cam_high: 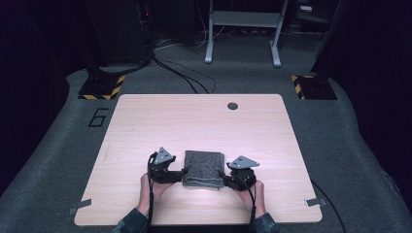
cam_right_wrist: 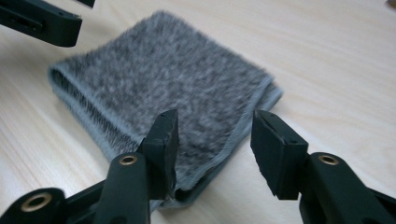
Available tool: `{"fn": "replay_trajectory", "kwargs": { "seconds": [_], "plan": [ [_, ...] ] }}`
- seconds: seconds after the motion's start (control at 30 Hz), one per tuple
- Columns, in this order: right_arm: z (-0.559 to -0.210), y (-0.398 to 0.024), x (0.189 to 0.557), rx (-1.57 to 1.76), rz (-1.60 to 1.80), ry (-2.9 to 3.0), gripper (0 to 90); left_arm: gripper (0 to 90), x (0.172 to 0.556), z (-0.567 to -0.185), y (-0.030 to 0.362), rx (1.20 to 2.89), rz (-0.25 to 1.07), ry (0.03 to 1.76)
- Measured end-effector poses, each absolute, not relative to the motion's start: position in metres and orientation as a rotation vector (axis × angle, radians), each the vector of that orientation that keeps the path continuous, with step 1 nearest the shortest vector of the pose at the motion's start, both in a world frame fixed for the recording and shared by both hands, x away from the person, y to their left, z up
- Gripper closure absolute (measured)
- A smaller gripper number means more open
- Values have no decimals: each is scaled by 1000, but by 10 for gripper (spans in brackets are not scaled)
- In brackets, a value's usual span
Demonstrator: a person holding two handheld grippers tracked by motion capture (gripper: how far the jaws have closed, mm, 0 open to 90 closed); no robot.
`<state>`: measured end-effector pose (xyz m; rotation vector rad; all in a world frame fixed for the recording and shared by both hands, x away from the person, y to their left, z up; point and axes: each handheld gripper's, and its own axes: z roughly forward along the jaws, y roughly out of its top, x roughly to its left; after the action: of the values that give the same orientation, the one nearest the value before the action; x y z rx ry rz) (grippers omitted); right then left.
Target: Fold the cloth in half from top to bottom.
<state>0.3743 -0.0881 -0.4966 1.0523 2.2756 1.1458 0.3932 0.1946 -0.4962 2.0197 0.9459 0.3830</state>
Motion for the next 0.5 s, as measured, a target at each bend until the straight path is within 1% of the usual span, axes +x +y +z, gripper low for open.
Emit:
{"fn": "replay_trajectory", "kwargs": {
  "seconds": [0.17, 0.3, 0.33, 0.4, 0.5],
  "plan": [
    [-508, -80, 372, 1032, 1062, 2333, 440, 230, 384, -505, 184, 2104, 427, 938],
    [-516, -77, 370, 1049, 996, 2337, 386, 192, 379, -513, 183, 2150, 464, 935],
    [-518, -78, 370, 1045, 987, 2336, 368, 186, 379, -516, 183, 2155, 480, 941],
    [-520, -78, 371, 1057, 982, 2328, 334, 181, 379, -519, 184, 2163, 468, 947],
    [-522, -80, 371, 1070, 986, 2315, 281, 170, 379, -522, 182, 2141, 481, 972]
  ]
}}
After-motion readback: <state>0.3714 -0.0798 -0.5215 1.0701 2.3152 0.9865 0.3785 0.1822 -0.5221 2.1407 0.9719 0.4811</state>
